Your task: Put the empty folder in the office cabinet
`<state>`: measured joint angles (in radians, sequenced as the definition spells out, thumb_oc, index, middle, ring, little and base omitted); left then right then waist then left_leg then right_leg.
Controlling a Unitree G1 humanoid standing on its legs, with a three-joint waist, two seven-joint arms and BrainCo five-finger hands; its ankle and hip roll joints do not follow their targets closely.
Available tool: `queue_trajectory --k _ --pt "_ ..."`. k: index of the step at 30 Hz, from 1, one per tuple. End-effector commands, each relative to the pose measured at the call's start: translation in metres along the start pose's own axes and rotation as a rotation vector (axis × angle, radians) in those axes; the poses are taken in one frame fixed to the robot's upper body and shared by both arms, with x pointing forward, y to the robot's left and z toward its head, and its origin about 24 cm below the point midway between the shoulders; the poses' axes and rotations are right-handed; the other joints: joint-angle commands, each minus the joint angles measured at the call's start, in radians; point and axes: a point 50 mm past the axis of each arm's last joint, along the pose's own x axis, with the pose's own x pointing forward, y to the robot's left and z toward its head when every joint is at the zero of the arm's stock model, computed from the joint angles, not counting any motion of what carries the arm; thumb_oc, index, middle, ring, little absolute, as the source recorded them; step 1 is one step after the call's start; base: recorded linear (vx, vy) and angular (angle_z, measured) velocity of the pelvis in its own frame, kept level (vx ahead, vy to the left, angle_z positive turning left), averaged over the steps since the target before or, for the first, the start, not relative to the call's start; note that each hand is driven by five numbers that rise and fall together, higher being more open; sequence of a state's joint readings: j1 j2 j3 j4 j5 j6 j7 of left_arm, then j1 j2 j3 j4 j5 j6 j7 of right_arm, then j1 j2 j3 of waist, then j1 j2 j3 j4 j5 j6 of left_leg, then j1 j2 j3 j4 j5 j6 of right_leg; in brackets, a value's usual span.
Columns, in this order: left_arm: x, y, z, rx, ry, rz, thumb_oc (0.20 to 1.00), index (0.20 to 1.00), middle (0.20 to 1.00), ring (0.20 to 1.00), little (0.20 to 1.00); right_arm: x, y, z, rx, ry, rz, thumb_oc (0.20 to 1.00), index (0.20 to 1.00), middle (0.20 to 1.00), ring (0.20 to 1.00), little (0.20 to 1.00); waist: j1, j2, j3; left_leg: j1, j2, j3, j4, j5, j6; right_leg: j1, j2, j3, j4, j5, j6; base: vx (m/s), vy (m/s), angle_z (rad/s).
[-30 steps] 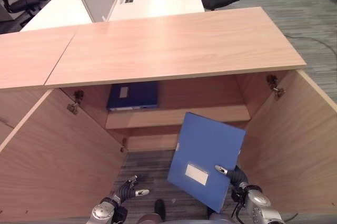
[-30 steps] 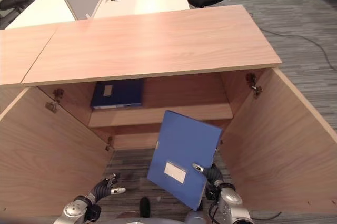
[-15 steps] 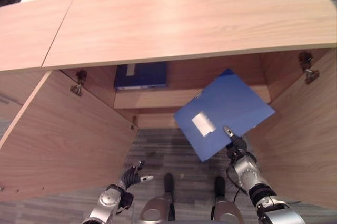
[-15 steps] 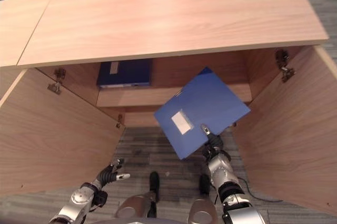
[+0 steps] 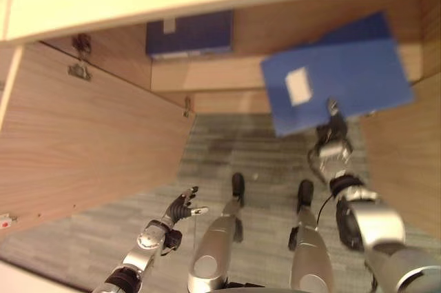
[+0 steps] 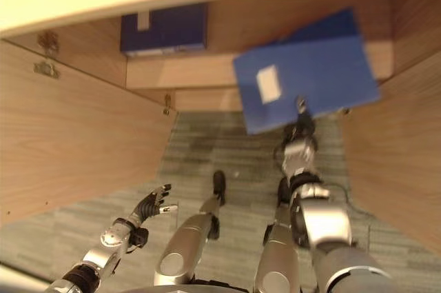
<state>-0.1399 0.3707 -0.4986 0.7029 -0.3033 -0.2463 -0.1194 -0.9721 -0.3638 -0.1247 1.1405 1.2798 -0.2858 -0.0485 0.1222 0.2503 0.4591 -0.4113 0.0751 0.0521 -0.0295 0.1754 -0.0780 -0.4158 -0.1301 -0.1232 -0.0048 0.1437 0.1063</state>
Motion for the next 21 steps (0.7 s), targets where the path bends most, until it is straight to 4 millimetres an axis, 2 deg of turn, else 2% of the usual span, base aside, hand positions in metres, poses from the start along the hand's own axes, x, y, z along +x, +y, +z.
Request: queue_trajectory --k 1,7,9,10,11,13,15,19,20,21 --pt "-0.007 0.015 -0.001 0.017 -0.004 0.038 1.000 1.000 1.000 1.000 1.000 -0.011 -0.044 -0.004 0.023 -0.027 -0.149 0.200 0.200 0.200 0.200 0.200 0.011 -0.053 -0.044 -0.007 -0.007 -0.008 0.075 -0.113 -0.051 -0.053 -0.077 0.024 0.150 -0.136 0.065 0.00 -0.058 0.02" --pt "-0.007 0.022 0.003 0.034 -0.014 0.061 1.000 1.000 1.000 1.000 1.000 -0.008 -0.029 -0.003 0.051 -0.044 -0.107 0.200 0.200 0.200 0.200 0.200 0.007 -0.049 -0.045 -0.055 -0.008 -0.018 0.102 -0.137 -0.052 -0.114 -0.066 0.024 0.200 -0.167 0.059 0.02 -0.029 0.11" --pt "-0.007 0.023 0.005 0.058 -0.023 0.048 1.000 1.000 1.000 1.000 1.000 0.000 0.002 0.017 0.080 -0.123 -0.038 0.200 0.200 0.200 0.200 0.200 0.006 -0.056 -0.050 -0.057 -0.008 -0.024 0.107 -0.146 -0.052 -0.119 -0.062 0.020 0.211 -0.176 0.056 0.05 -0.034 0.05" --pt "-0.007 0.024 0.007 0.066 -0.028 0.046 1.000 1.000 1.000 1.000 1.000 0.003 0.008 0.024 0.084 -0.140 -0.033 0.200 0.200 0.200 0.200 0.200 0.007 -0.055 -0.050 -0.060 -0.009 -0.025 0.111 -0.150 -0.052 -0.125 -0.061 0.020 0.215 -0.179 0.055 0.02 -0.021 0.06" --pt "-0.008 0.027 0.011 0.073 -0.039 0.047 1.000 1.000 1.000 1.000 1.000 0.009 0.028 0.046 0.099 -0.199 -0.014 0.200 0.200 0.200 0.200 0.200 0.010 -0.058 -0.052 -0.074 -0.010 -0.031 0.129 -0.157 -0.052 -0.142 -0.061 0.019 0.234 -0.183 0.056 0.01 -0.014 0.08" --pt "-0.007 0.028 0.014 0.085 -0.048 0.044 1.000 1.000 1.000 1.000 1.000 0.012 0.040 0.060 0.097 -0.227 -0.001 0.200 0.200 0.200 0.200 0.200 0.015 -0.059 -0.055 -0.094 -0.011 -0.033 0.148 -0.164 -0.052 -0.160 -0.063 0.018 0.252 -0.188 0.055 0.00 -0.024 0.14" --pt "-0.008 0.030 0.015 0.102 -0.047 0.040 1.000 1.000 1.000 1.000 1.000 0.015 0.062 0.079 0.106 -0.268 0.031 0.200 0.200 0.200 0.200 0.200 0.022 -0.060 -0.063 -0.128 -0.009 -0.041 0.182 -0.173 -0.054 -0.191 -0.066 0.020 0.288 -0.197 0.055 -0.01 -0.021 0.15" --pt "-0.011 0.033 0.010 0.110 -0.029 0.046 1.000 1.000 1.000 1.000 1.000 0.014 0.088 0.097 0.074 -0.315 0.088 0.200 0.200 0.200 0.200 0.200 0.028 -0.064 -0.078 -0.151 -0.007 -0.046 0.204 -0.181 -0.054 -0.216 -0.065 0.020 0.327 -0.211 0.052 0.02 -0.015 0.13" --pt "-0.015 0.034 0.004 0.112 -0.005 0.048 1.000 1.000 1.000 1.000 1.000 0.012 0.106 0.106 0.047 -0.342 0.127 0.200 0.200 0.200 0.200 0.200 0.031 -0.069 -0.088 -0.146 -0.008 -0.050 0.206 -0.186 -0.054 -0.210 -0.065 0.020 0.335 -0.218 0.051 0.04 -0.027 0.07" --pt "-0.015 0.034 0.004 0.111 -0.005 0.048 1.000 1.000 1.000 1.000 1.000 0.012 0.106 0.105 0.046 -0.342 0.127 0.200 0.200 0.200 0.200 0.200 0.030 -0.068 -0.088 -0.146 -0.008 -0.050 0.205 -0.186 -0.054 -0.209 -0.065 0.020 0.336 -0.218 0.051 0.06 -0.030 0.05"
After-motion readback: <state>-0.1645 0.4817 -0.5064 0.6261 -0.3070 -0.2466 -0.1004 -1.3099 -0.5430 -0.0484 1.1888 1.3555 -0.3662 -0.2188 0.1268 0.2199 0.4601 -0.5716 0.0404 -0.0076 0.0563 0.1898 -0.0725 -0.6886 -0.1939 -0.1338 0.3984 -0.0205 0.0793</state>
